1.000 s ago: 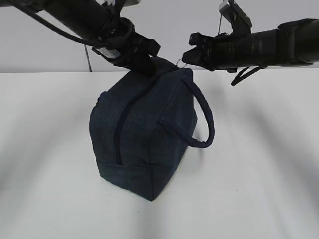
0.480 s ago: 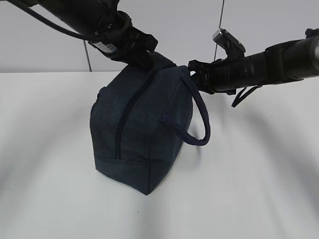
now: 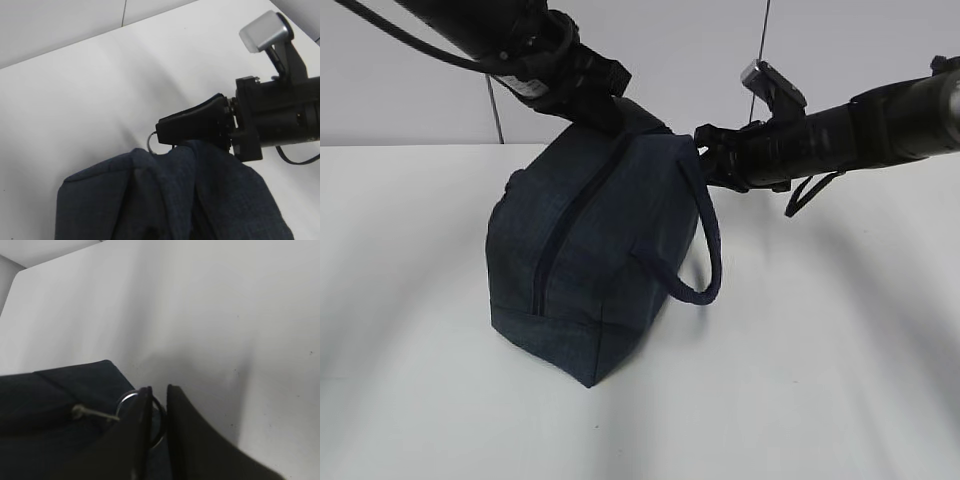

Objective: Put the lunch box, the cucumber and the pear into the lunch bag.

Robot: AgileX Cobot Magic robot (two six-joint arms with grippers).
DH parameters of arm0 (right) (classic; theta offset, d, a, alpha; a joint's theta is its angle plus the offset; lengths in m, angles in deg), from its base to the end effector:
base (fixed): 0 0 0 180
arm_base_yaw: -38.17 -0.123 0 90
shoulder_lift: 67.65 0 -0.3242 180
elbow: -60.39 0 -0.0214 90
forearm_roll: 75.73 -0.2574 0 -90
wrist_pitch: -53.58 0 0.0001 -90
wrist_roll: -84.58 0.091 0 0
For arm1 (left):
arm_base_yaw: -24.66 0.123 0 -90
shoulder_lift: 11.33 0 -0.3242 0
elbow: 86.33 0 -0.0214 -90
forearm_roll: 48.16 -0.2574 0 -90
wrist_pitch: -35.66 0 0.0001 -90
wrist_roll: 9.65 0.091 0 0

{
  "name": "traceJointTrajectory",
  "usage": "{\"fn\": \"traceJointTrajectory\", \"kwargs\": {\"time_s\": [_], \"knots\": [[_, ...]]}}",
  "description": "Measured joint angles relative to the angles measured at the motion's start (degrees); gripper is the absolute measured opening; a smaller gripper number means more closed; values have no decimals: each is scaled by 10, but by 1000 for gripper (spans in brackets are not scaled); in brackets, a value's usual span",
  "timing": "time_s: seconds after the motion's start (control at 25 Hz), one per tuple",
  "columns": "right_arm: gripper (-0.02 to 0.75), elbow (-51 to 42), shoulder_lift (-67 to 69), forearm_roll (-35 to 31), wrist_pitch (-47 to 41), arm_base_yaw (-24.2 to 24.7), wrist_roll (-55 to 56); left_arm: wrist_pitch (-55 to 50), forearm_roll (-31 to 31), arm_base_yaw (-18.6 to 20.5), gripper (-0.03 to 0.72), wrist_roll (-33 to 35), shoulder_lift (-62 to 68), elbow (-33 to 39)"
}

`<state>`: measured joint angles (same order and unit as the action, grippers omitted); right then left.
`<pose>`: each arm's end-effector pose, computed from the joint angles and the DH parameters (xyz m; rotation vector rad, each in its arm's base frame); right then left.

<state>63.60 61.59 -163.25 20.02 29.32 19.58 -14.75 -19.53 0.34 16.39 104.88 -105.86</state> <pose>0.4723 0.1245 0.1937 -0.0723 2.2622 0.9428 0.3978 -0.2167 0.3373 0.8253 2.3682 -0.5992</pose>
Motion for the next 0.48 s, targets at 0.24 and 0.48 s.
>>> {"fn": "traceJointTrajectory", "kwargs": {"time_s": [0.24,0.48], "knots": [[405,23,-7,17,-64,21,0,-29,-17,1,331,-12,-21,-4],[473,25,-59,79,-113,52,31,-81,-67,1,356,-49,-21,-4]]}}
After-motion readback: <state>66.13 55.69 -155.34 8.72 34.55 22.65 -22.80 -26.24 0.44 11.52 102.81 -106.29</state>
